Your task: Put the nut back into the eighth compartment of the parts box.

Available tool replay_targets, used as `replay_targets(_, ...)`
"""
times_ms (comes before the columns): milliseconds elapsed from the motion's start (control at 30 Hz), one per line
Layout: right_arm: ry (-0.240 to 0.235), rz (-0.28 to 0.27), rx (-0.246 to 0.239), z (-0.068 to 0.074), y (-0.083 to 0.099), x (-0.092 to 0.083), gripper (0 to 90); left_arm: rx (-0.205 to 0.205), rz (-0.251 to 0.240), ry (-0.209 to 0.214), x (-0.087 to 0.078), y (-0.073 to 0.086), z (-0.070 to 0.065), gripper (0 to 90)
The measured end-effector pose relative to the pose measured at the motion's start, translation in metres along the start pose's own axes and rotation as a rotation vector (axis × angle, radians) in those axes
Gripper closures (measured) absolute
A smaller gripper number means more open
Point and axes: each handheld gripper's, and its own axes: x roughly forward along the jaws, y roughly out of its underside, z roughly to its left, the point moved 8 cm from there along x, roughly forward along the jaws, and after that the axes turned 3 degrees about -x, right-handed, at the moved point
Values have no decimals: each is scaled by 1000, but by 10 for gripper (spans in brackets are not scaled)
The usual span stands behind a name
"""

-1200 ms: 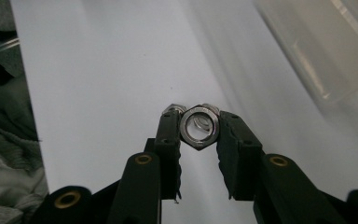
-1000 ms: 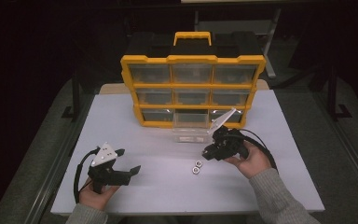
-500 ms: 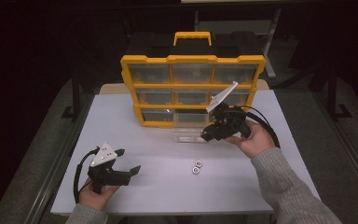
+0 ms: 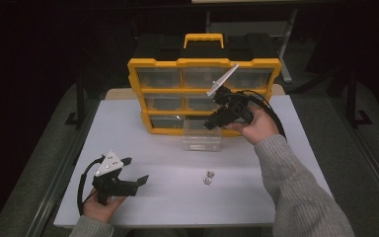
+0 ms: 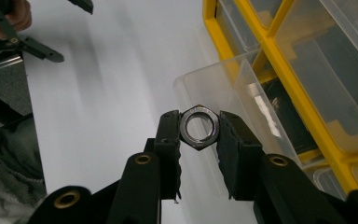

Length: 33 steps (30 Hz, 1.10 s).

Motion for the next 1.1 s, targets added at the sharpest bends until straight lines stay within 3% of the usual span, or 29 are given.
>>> replay_targets(400,15,62,38,-24,9,45,689,-7,1,5,1,0,0,148)
replay_targets(500,12,46,44,-30,14,54,688,-2,5,4,0,0,0,148)
replay_targets(667,16,66,56,-36,22,66,688,-2,3,5,1,0,0,148)
replay_targets(1100,14,63,87,-42,27,76,653,2,14,9,0,1,0,148)
